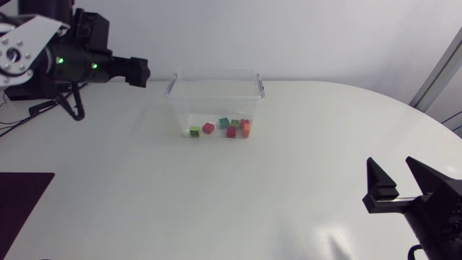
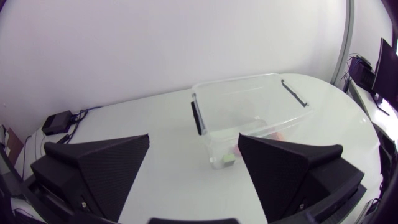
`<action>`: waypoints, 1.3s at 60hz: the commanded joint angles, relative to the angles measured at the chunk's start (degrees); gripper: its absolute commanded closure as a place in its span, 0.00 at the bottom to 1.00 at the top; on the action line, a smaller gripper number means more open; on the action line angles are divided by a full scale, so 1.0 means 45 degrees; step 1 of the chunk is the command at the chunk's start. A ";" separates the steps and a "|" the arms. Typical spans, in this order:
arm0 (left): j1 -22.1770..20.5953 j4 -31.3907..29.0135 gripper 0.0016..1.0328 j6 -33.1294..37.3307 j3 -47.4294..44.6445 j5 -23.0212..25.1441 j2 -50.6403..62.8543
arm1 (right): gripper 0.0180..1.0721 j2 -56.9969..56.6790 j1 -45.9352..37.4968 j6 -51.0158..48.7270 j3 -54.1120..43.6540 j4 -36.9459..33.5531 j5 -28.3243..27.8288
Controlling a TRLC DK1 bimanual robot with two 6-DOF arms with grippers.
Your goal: Place the duplo bricks in the container
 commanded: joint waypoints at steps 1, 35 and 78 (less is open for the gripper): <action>0.0546 0.0987 0.03 0.0658 -0.2109 0.0395 -0.1494 | 0.05 -0.0066 -0.0047 -0.0141 -0.0211 -0.0076 -0.0066; 0.2734 0.4580 0.03 -0.0240 -1.0273 0.1332 -0.9131 | 0.05 -0.0066 -0.0047 -0.0141 -0.0211 -0.0076 -0.0066; 0.2680 0.3645 0.03 -0.0759 -1.3301 0.0895 -1.4649 | 0.05 -0.0029 0.0110 0.0138 -0.0211 -0.0027 0.0007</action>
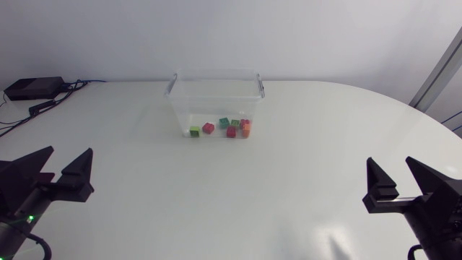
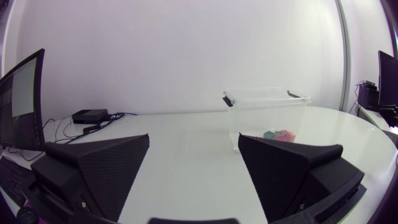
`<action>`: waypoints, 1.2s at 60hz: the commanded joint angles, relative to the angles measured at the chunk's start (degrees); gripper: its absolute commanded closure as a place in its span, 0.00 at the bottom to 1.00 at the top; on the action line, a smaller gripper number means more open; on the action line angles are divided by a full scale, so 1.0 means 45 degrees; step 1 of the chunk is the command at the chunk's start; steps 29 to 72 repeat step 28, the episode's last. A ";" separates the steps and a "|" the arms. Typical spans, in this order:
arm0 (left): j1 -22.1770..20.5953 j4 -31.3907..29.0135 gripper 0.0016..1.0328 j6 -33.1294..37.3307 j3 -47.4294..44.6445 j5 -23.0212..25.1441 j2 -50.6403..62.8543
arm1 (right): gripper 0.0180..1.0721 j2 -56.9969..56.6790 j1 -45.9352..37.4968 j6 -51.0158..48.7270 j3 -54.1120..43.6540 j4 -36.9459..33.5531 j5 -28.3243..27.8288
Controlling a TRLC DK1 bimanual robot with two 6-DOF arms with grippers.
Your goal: Place the duplo bricks in the container
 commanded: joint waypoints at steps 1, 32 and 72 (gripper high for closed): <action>-0.0115 -0.0127 0.03 -0.0380 -0.0508 -0.0060 -0.0546 | 0.05 -0.0033 0.0095 0.0137 -0.0211 -0.0026 0.0004; -0.0362 -0.0556 0.03 -0.0760 -0.1586 -0.0313 -0.2786 | 0.05 -0.0012 0.0187 0.0299 -0.0211 0.0002 0.0046; -0.0362 -0.0556 0.03 -0.0760 -0.1586 -0.0313 -0.2786 | 0.05 -0.0012 0.0187 0.0299 -0.0211 0.0002 0.0046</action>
